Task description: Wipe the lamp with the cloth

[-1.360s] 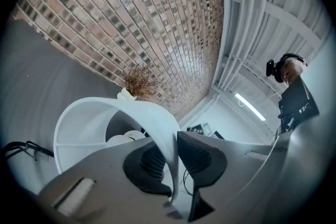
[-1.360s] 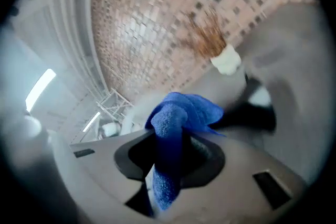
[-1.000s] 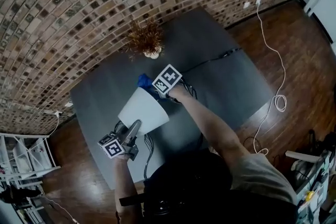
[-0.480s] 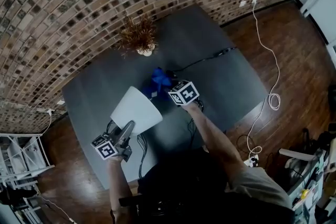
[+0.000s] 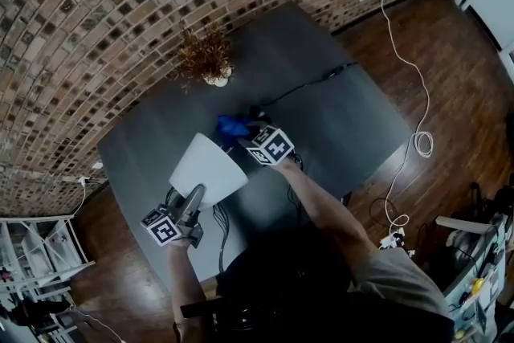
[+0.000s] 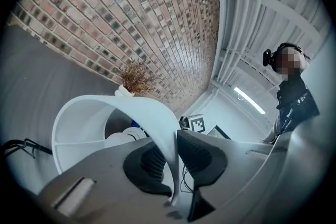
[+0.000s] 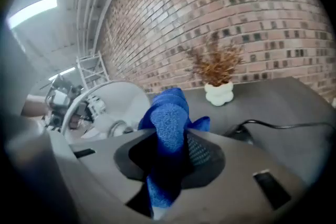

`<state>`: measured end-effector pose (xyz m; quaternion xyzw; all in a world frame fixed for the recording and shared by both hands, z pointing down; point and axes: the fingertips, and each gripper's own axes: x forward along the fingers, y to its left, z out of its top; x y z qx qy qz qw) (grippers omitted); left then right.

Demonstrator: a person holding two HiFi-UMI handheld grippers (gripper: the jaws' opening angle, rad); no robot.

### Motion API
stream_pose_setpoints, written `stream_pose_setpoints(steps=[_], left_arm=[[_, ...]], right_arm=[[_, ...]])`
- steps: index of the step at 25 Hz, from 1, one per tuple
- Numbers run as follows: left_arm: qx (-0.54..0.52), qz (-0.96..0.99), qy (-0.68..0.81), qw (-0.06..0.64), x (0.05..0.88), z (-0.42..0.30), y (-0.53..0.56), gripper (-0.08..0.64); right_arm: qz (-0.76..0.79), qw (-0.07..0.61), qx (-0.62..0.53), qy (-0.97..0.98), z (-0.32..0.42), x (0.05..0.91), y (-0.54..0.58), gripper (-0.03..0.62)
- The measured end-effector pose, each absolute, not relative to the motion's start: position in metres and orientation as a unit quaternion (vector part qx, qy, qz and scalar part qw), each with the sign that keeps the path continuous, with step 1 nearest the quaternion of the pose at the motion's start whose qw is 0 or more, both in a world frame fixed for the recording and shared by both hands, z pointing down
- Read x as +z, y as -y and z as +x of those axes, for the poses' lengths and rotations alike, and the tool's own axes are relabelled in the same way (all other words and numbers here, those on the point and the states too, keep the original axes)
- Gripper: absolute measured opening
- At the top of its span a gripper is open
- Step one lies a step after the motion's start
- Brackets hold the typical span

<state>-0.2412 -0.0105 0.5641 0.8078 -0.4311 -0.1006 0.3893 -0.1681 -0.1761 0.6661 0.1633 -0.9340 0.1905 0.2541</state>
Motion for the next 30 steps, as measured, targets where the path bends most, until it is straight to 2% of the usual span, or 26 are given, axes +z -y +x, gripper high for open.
stream_pose_setpoints(steps=[2,5,7,9,12,16,20,27,30], left_arm=[[-0.098,0.808,0.431,0.39,0.564,-0.24,0.013,0.052],[-0.099,0.804,0.434,0.395,0.56,-0.245,0.022,0.051],[-0.101,0.795,0.436,0.409,0.562,-0.257,0.026,0.051],[-0.107,0.783,0.436,0.431,0.565,-0.272,0.033,0.052],[-0.126,0.761,0.432,0.468,0.564,-0.296,0.046,0.055],[-0.145,0.73,0.441,0.502,0.567,-0.312,0.064,0.055],[-0.164,0.696,0.458,0.528,0.57,-0.334,0.086,0.054],[-0.167,0.692,0.45,0.539,0.567,-0.332,0.108,0.052],[-0.164,0.701,0.444,0.533,0.566,-0.329,0.11,0.052]], right_arm=[[0.276,0.246,0.178,0.912,-0.123,0.67,0.215,0.1],[0.374,0.193,0.164,0.892,-0.071,0.645,0.239,0.098],[0.331,0.144,0.189,0.913,-0.08,0.628,0.213,0.098],[0.213,0.116,0.234,0.942,-0.122,0.629,0.163,0.098],[0.084,0.139,0.217,0.963,-0.188,0.647,0.106,0.098],[0.087,0.177,0.163,0.967,-0.209,0.672,0.124,0.098],[0.164,0.173,0.186,0.953,-0.178,0.681,0.175,0.099],[0.377,0.131,0.297,0.867,-0.059,0.681,0.264,0.098],[0.352,0.095,0.288,0.885,-0.075,0.644,0.261,0.098]])
